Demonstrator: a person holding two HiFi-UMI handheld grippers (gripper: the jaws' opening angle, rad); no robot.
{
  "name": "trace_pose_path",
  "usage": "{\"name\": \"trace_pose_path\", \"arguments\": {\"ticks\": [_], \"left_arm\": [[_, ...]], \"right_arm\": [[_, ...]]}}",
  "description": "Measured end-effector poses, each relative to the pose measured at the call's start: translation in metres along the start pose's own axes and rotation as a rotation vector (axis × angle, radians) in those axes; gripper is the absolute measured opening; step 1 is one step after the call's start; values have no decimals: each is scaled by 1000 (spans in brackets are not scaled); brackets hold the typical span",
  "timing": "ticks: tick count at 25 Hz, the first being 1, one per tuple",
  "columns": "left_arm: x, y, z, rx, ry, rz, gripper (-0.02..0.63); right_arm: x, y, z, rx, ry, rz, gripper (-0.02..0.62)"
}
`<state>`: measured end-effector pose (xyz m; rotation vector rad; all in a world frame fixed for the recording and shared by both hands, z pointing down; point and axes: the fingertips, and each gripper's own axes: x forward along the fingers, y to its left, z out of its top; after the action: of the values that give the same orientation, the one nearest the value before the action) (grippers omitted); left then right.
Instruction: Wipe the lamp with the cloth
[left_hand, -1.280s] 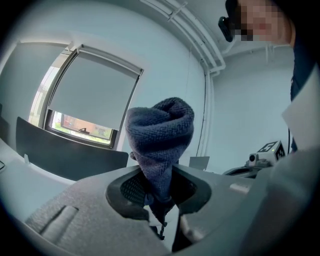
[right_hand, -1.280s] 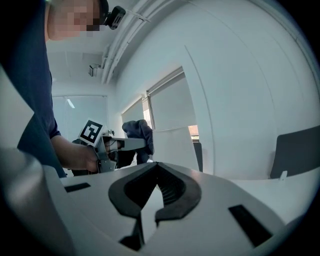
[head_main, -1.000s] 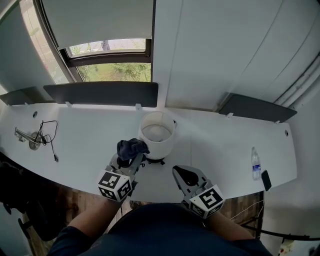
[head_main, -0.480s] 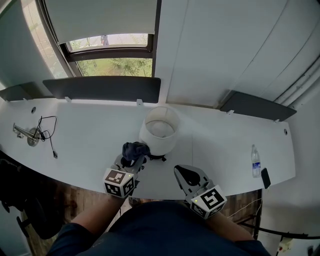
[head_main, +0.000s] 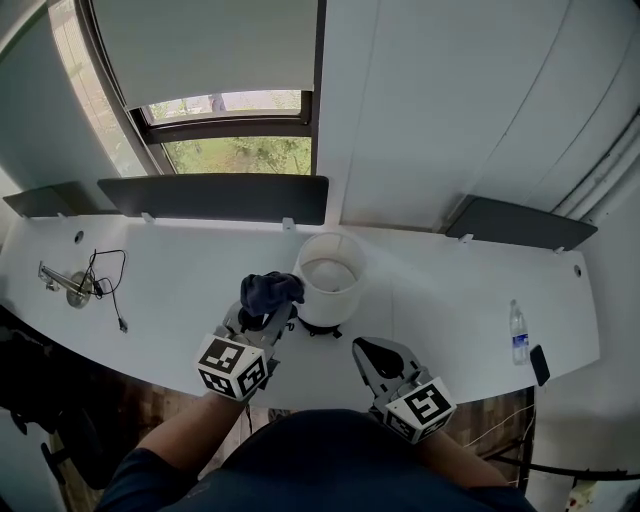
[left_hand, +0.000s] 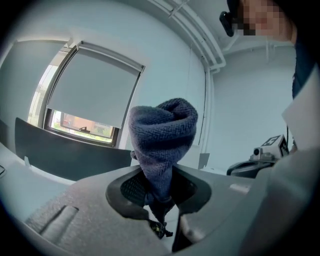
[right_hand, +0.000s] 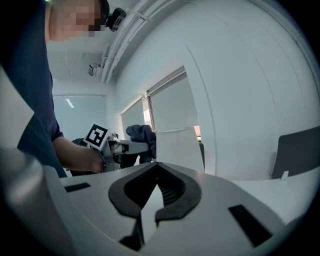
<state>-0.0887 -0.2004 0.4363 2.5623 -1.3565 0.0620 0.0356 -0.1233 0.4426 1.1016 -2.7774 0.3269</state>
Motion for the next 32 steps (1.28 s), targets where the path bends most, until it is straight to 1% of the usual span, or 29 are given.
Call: {"name": "trace_pose_path", "arguments": {"ticks": [3, 6, 13, 21, 24, 28, 32], "left_arm": [[1, -4, 22, 21, -38, -19, 97], [7, -2, 22, 39, -36, -22, 97], [16, 20, -26, 8, 58, 3, 97], [20, 37, -85, 2, 186, 16, 97], [19, 40, -98, 5, 216, 18, 97], [18, 41, -92, 20, 214, 21, 97], [18, 41, -60, 43, 157, 21, 97]], "right_arm": [[2, -2, 3, 3, -6, -6, 11], [3, -5, 0, 5, -5, -14, 11], [3, -8, -8, 6, 11, -29, 11], [0, -7, -17, 19, 35, -53, 11], [0, -6, -17, 24, 36, -60, 11], [-1, -4, -18, 14, 33, -49, 11], [-3, -6, -14, 11, 26, -57, 11]]}}
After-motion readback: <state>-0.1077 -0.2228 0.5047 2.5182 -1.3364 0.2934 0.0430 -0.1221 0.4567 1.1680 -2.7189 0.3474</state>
